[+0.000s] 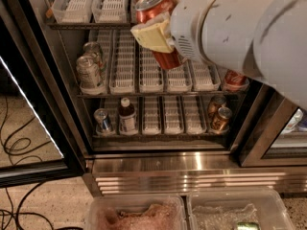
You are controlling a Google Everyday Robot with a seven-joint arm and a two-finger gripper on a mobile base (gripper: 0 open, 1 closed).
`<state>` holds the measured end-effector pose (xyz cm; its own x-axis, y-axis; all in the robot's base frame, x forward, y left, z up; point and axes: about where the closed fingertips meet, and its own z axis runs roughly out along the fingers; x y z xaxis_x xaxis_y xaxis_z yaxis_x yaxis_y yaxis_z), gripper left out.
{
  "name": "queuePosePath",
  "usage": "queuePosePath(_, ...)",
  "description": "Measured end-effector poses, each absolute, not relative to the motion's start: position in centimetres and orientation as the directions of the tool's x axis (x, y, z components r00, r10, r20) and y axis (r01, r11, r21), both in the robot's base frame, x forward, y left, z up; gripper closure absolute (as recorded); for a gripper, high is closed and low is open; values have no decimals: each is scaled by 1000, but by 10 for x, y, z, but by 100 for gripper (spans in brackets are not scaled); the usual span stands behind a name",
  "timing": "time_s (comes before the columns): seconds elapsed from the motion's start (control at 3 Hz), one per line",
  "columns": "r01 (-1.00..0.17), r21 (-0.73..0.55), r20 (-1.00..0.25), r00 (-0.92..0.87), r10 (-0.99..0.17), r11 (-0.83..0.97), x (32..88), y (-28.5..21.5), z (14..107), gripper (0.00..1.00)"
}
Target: Pick coke can from top shelf of fridge
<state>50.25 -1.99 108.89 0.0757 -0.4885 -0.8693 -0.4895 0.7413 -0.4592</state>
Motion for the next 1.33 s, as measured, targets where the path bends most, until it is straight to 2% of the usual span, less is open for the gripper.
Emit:
queuePosePath(0.33,-484,-474,-864,94,-495,735,498,-12,1099,100)
queuePosePath(0.67,-561,-426,-867,31,-497,710,484,9,1064,100)
queuePosePath(1.0,-598,-350,-868,-82,-489,721,451,22,1020,100)
queuePosePath(1.33,-598,-338,-868,-100,-486,727,444,24,1014,100)
